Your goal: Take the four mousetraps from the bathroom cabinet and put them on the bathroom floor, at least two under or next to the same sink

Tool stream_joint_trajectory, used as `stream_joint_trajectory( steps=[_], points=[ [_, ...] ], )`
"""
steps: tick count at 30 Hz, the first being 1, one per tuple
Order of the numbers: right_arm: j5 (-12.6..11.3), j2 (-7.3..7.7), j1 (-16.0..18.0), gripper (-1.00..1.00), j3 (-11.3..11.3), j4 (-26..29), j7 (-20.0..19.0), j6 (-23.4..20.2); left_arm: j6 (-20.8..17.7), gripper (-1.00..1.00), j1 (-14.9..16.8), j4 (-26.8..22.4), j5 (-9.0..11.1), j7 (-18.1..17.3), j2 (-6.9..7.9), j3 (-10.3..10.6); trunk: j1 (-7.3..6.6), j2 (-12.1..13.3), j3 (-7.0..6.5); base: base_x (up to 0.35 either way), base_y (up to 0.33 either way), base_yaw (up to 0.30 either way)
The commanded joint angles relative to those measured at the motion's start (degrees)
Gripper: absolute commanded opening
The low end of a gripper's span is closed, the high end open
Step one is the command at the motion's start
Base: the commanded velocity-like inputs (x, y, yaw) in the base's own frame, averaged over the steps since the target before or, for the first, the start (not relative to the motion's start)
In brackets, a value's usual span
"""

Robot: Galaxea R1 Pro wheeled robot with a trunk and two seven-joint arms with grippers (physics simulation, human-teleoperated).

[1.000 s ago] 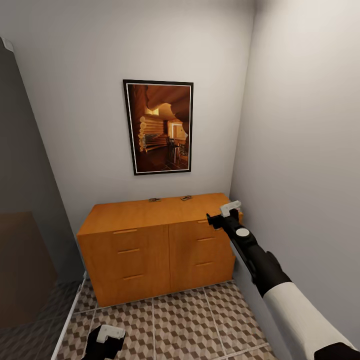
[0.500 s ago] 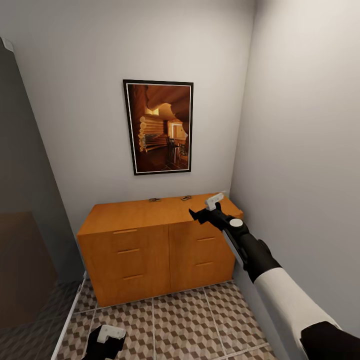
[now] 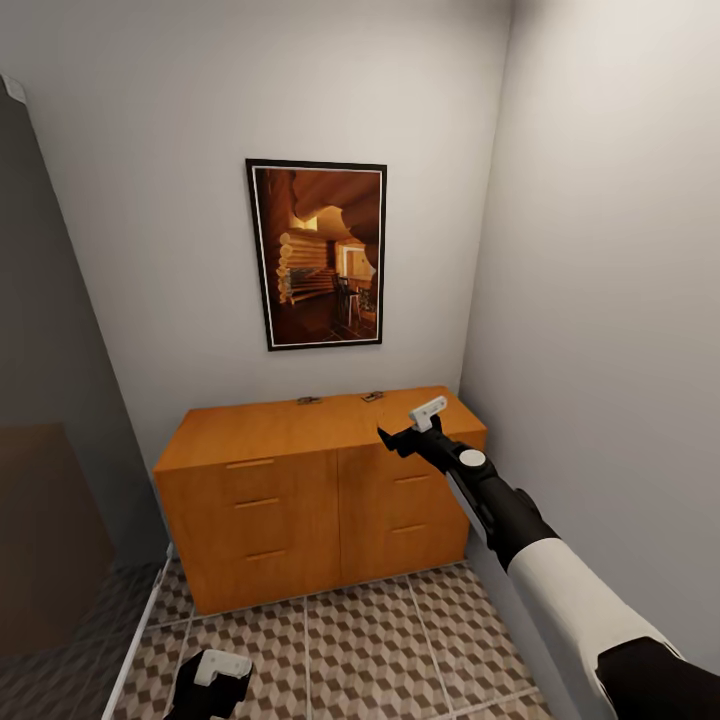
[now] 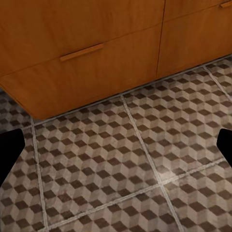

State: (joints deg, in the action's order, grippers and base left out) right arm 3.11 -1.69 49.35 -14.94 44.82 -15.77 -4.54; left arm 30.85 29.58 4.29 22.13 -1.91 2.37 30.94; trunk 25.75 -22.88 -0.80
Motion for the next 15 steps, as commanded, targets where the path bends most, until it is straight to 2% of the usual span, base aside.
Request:
stream_joint_trajectory(
  steps=[1,10,15],
  points=[
    [0.34,0.0,0.02,1.0,0.04,0.04,-0.17,-0.25,0.27,1.0,0.05,0.19,0.54,-0.2,-0.02,0.47,0.03,-0.04,0.03,0.103,0.0,0.0],
    [0.35,0.87,-0.03,1.0,0.0,-0.07,-0.28,-0.21,0.0,1.0,0.04,0.22,0.54,-0.09,0.11,0.44,0.03,-0.04,0.03,0.191,0.03,0.0],
    [0.32,1.24,-0.02,1.0,0.0,-0.08,-0.3,-0.21,-3.43,1.0,0.04,0.26,0.54,-0.19,0.21,0.44,0.03,-0.04,0.03,0.159,0.063,0.0]
  ],
)
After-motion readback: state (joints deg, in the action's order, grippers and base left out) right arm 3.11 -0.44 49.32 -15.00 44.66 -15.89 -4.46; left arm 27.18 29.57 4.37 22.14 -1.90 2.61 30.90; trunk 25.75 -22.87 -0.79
